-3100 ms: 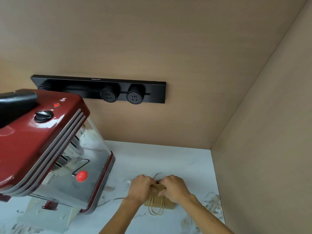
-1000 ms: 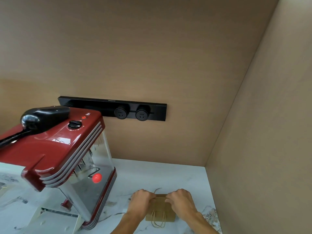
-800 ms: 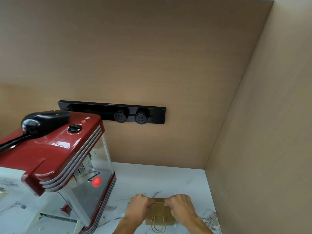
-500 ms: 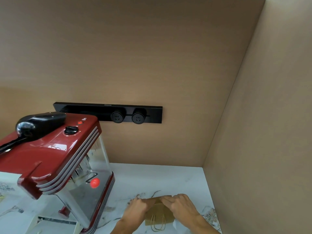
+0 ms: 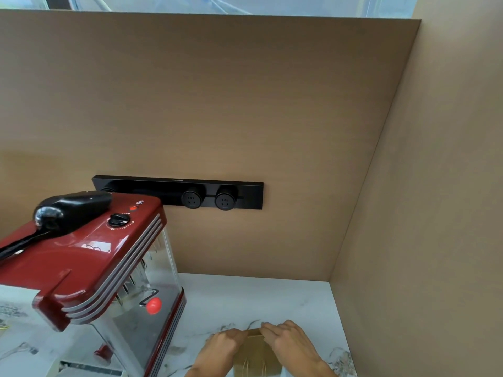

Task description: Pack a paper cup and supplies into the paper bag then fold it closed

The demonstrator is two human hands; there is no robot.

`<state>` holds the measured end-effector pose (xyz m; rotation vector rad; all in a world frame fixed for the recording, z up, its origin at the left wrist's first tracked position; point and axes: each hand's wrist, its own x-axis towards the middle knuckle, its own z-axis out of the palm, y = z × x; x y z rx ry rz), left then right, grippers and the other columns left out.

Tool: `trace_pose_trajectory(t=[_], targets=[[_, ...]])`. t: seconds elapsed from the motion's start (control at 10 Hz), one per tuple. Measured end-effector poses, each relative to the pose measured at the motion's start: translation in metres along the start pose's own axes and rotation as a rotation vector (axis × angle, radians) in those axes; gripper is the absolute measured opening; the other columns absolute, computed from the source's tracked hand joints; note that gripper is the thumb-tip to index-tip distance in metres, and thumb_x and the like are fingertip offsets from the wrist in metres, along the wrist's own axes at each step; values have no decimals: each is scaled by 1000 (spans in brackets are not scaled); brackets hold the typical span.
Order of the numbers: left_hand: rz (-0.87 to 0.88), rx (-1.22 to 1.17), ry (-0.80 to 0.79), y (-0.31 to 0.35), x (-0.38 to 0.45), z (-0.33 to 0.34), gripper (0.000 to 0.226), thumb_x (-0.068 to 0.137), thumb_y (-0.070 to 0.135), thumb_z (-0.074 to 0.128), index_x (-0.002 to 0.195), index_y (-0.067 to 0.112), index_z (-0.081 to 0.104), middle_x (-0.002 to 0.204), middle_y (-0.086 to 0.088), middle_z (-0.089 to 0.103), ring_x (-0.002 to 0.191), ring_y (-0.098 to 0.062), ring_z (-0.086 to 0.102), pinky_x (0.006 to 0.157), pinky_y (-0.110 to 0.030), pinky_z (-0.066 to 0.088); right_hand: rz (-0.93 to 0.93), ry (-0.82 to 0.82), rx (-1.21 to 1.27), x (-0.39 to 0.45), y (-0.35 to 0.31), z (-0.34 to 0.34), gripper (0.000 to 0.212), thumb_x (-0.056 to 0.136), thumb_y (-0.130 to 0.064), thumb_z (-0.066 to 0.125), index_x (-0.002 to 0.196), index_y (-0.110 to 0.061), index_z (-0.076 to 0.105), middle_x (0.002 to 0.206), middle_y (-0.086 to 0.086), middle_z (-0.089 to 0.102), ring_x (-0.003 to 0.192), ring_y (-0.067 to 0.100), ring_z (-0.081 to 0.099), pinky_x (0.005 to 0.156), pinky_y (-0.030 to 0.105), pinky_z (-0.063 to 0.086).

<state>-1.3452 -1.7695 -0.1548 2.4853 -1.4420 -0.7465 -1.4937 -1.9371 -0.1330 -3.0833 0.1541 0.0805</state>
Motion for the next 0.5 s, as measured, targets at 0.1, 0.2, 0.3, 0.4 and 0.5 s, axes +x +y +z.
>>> trace_pose_trajectory(t=[0.1, 0.2, 0.3, 0.4, 0.5], targets=[[101, 96, 172, 1, 13, 5, 56, 22, 27, 93, 72, 37, 69, 63, 20, 67, 50, 2, 63, 42, -15, 51, 54, -46, -17, 2, -1, 4, 23, 76, -45, 55, 84, -37, 75, 101, -25, 74, 58, -7, 61, 66, 12, 43], [116, 124, 231, 16, 2, -6, 41, 34, 46, 92, 69, 42, 70, 61, 25, 63, 51, 8, 58, 47, -8, 47, 37, 35, -79, 0, -4, 6, 12, 73, -28, 63, 78, -32, 73, 83, -20, 73, 61, 0, 60, 75, 18, 31], [142, 111, 320, 16, 8, -6, 20, 55, 40, 72, 75, 42, 68, 64, 25, 65, 53, 5, 60, 47, -9, 48, 58, 219, -55, 0, -7, 2, 22, 64, -7, 64, 75, -26, 59, 60, -11, 58, 72, 9, 52, 80, 22, 31], [177, 176, 322, 16, 4, -10, 29, 62, 23, 46, 73, 33, 71, 66, 14, 70, 50, -11, 65, 43, -17, 49, 99, 417, 73, 3, -7, -9, 12, 72, -20, 70, 79, -27, 63, 68, -11, 61, 80, 10, 49, 81, 27, 32], [204, 65, 420, 11, 5, -28, 24, 69, 22, 51, 72, 30, 74, 72, 14, 71, 59, -11, 64, 62, -20, 45, 201, 357, 176, 7, -5, -18, 26, 96, -33, 44, 102, -27, 68, 98, -10, 68, 91, 11, 61, 86, 31, 33]])
